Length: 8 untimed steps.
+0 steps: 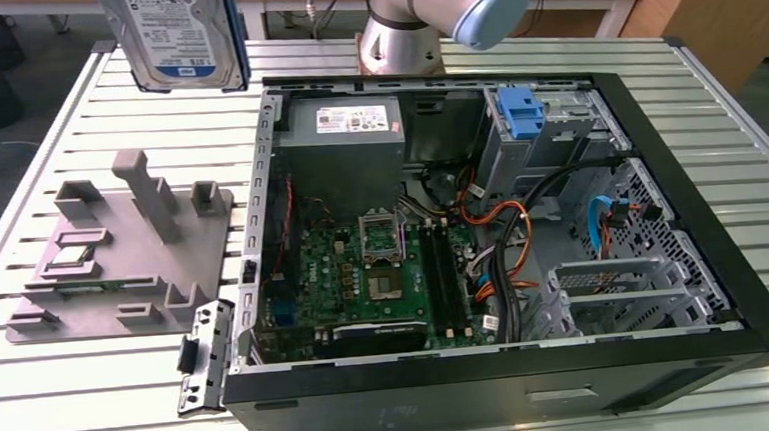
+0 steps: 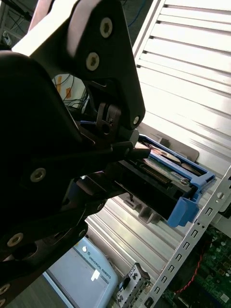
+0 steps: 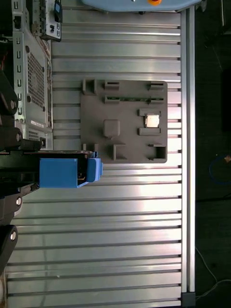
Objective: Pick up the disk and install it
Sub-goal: 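Pick up the disk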
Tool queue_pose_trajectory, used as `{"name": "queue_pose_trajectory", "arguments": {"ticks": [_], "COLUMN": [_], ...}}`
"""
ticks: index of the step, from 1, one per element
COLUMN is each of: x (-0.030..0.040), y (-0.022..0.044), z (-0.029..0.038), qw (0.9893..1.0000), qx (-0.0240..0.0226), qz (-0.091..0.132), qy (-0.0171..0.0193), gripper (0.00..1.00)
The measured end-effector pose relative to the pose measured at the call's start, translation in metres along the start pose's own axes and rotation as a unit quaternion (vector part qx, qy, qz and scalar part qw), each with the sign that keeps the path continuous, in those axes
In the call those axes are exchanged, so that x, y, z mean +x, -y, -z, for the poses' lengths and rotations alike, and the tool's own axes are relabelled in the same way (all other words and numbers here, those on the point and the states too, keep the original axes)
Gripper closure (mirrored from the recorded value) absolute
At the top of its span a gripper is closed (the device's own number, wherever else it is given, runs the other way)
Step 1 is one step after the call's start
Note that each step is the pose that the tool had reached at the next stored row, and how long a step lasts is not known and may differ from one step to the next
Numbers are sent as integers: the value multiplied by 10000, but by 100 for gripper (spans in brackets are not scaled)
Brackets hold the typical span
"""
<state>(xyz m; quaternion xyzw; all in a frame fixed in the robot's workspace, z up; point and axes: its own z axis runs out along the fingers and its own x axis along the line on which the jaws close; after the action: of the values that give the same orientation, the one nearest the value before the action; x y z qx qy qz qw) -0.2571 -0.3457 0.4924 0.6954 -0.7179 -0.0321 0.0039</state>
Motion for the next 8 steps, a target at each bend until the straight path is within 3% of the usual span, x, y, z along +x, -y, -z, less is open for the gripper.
{"name": "queue_pose_trajectory", "arguments": {"ticks": [8], "x": [-3], "y": [82], "z": [0], "qw": [10000], "qx": [0], "qz": [0], "qy": [0], "gripper": [65]}}
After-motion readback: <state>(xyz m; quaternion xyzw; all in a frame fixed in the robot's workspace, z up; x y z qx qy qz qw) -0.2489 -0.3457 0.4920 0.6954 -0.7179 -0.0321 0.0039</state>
